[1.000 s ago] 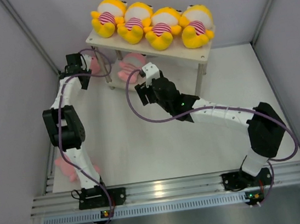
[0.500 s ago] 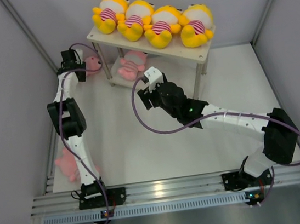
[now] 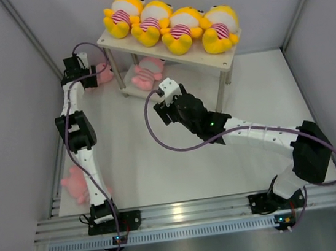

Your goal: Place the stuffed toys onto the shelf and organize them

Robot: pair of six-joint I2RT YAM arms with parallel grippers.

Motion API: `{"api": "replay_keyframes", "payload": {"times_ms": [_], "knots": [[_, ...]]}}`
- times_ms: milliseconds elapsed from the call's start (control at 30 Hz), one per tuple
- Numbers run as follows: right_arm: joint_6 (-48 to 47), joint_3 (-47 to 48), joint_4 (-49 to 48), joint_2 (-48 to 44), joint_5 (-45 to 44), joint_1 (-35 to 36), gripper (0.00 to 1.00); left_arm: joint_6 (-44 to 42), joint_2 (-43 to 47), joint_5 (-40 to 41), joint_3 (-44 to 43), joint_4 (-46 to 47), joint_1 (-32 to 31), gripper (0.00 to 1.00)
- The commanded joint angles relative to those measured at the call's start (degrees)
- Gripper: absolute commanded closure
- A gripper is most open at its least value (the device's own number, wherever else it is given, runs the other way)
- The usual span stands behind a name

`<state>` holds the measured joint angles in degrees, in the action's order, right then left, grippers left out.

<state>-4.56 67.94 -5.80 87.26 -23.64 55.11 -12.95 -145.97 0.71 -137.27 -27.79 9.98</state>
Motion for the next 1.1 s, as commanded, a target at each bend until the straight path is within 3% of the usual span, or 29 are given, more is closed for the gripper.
{"api": "replay_keyframes", "payload": {"times_ms": [0,67,133,233,267,333,533,900,1067], "knots": [[-1.6,3.2,0.4,0.9,-1.8,1.0,0.30,1.3,-2.6,-2.0,-3.6,2.6,0.3,0.18],[-1.8,3.6,1.0,1.2,-2.0,1.1,0.30,1.5,-3.9,-3.9,-4.5,2.9,0.5,0.18],[-1.9,3.7,1.1,1.4,-2.3,1.1,0.30,1.4,-4.8,-4.8,-5.6,3.3,0.7,0.25],[-2.0,3.7,1.3,1.3,-2.6,1.1,0.30,1.0,-5.5,-5.2,-5.9,3.6,0.7,0.48],[-2.0,3.7,1.4,1.2,-2.7,1.1,0.30,1.0,-5.6,-5.2,-5.9,3.6,0.7,0.74],[-1.9,3.5,1.5,1.1,-3.1,1.1,0.30,1.3,-5.4,-4.1,-5.8,3.6,0.9,1.00],[-1.5,3.2,1.5,-0.4,-2.8,1.1,0.30,3.5,1.9,-5.4,3.7,3.6,1.3,1.00],[-1.0,0.3,0.1,-3.4,-1.6,2.2,0.30,11.4,25.4,-5.7,36.4,3.6,0.5,1.00],[-3.7,-2.4,-0.4,-5.2,12.2,2.7,0.30,16.5,36.5,-8.8,49.6,3.4,0.3,1.00]]}}
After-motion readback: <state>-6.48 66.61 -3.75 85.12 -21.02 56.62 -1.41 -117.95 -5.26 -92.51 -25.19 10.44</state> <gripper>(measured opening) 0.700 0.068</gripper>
